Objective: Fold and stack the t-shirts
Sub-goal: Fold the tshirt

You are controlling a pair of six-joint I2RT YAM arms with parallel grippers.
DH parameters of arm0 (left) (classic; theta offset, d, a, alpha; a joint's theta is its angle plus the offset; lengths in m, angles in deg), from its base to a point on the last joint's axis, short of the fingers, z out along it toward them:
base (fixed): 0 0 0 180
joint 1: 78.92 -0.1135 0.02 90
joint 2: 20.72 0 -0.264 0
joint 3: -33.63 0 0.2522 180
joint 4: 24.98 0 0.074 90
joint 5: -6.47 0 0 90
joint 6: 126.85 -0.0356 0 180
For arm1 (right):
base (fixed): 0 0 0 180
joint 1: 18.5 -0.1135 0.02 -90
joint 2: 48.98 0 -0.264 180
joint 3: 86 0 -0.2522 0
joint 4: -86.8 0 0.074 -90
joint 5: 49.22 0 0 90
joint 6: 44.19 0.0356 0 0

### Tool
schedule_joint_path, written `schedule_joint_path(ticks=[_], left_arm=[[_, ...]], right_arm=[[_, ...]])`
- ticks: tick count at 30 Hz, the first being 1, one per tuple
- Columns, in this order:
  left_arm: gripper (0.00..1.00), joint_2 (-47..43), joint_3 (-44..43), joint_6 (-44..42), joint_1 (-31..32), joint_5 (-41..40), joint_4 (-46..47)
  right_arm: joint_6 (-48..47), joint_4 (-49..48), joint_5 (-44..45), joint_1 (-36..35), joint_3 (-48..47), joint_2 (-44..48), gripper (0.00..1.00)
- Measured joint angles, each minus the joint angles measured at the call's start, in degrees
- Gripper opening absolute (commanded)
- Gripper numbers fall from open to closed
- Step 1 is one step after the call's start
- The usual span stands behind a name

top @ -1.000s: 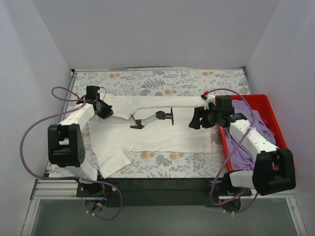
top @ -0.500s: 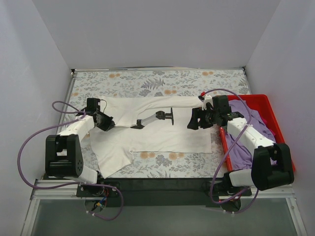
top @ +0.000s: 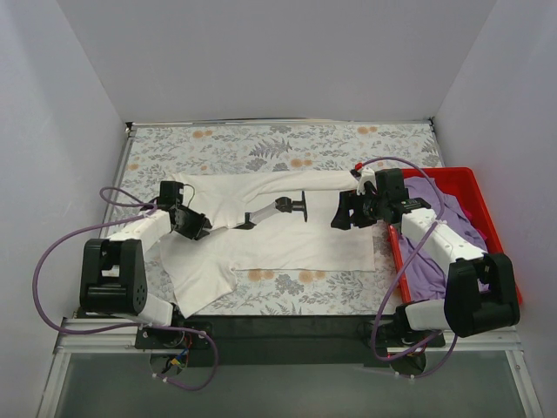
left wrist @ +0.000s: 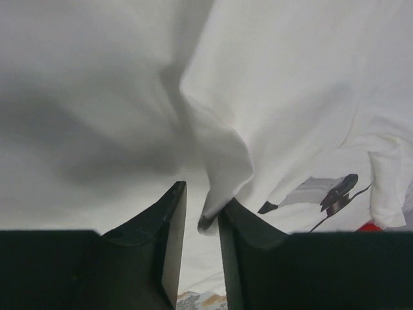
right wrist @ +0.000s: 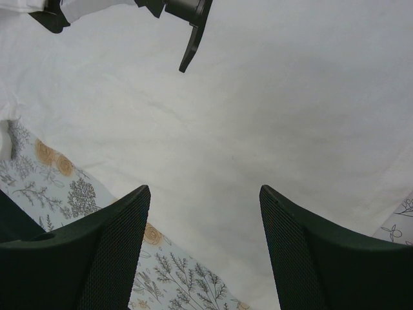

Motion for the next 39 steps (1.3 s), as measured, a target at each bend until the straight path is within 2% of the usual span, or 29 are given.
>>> schedule_joint_path(ticks=[1,4,7,15,17,19,21,30,34,35,38,39], left_arm=[[0.34,0.0,0.0,0.3,0.2,0.0,-0.1],[0.44,-0.2,0.0,0.7,0.5,-1.3,-0.7],[0.50,-0.8,0.0,0.6,0.3,-3.8,-1.3],[0.50,-0.6,-1.2,-0.6,-1.8,-7.6,-0.6],[0.47,0.3,-2.2,-0.8,-1.8,-8.0,0.0],[0.38,1.2,-2.5,-1.0,-1.8,-8.2,0.7],[0.33,1.6,-2.5,-1.3,-1.8,-8.2,0.7],[0.32,1.5,-0.9,-2.4,-1.8,-8.6,0.5],[0.18,1.5,-0.5,-3.1,-1.8,-8.7,-0.2],[0.09,1.5,-0.5,-3.4,-1.8,-8.7,-0.4],[0.00,1.5,-0.5,-4.1,-1.8,-9.0,-0.6],[0.00,1.5,-0.5,-4.5,-1.8,-9.1,-0.7]], right_arm=[[0.0,0.0,0.0,0.0,0.0,0.0,0.64],[0.0,0.0,0.0,0.0,0.0,0.0,0.64],[0.0,0.0,0.0,0.0,0.0,0.0,0.64],[-0.1,0.0,0.0,0.0,0.0,0.0,0.64],[-0.2,0.0,0.0,0.0,0.0,0.0,0.64],[-0.2,0.0,0.0,0.0,0.0,0.0,0.64],[-0.2,0.0,0.0,0.0,0.0,0.0,0.64],[-0.2,0.0,0.0,0.0,0.0,0.1,0.64],[-0.2,0.0,-0.1,0.0,0.0,0.1,0.64],[-0.2,0.0,-0.1,0.0,0.0,0.1,0.64],[-0.2,0.0,-0.1,0.0,0.0,0.1,0.64],[-0.2,0.0,-0.1,0.0,0.0,0.1,0.64]])
